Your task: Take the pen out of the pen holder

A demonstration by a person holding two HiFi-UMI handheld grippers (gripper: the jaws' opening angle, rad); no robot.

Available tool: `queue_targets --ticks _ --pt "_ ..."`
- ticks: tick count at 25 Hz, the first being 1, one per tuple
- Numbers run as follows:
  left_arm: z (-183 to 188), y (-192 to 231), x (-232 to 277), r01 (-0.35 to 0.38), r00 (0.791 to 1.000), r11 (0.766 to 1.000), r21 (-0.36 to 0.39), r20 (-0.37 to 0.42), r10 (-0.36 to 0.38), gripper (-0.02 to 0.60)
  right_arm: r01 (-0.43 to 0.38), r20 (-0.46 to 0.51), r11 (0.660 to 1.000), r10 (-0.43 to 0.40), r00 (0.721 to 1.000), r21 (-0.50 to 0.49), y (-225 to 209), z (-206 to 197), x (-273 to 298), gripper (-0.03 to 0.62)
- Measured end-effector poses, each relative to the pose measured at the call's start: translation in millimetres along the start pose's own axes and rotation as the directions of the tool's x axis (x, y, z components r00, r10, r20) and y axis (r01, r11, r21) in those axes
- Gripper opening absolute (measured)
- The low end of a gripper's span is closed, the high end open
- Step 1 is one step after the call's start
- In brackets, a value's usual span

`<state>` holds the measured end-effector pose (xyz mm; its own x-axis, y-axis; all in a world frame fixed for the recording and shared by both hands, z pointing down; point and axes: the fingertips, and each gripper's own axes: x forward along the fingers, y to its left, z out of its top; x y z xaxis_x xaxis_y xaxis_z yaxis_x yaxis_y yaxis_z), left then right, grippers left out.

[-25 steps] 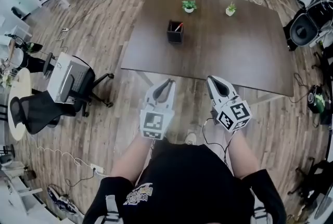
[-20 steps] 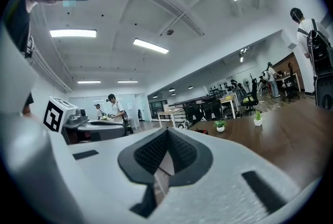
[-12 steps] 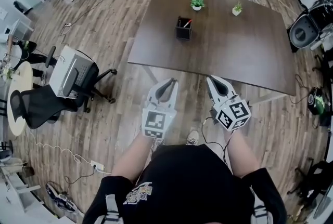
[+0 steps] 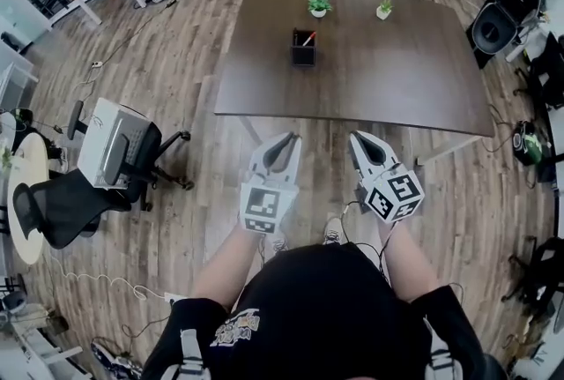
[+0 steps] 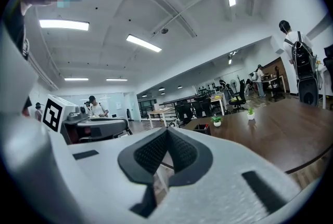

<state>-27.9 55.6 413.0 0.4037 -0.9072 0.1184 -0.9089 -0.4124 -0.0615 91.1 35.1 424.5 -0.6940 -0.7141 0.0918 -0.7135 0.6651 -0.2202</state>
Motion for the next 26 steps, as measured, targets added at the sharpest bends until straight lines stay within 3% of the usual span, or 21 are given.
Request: queue_targets --ticks 11,26 --pt "0.9 -10.7 -12.0 0.068 0.998 0.998 0.006 0.000 -0.068 0.034 0.054 0.022 0.998 -0.054 0.998 0.015 17.6 -7.0 -21.1 0.003" --pt "4.6 -13.3 -16.3 0.067 0.998 0.998 0.014 0.000 -0.067 0.034 0.053 0.034 0.998 -0.054 0.998 0.024 18.2 -5.7 -23.4 0.003"
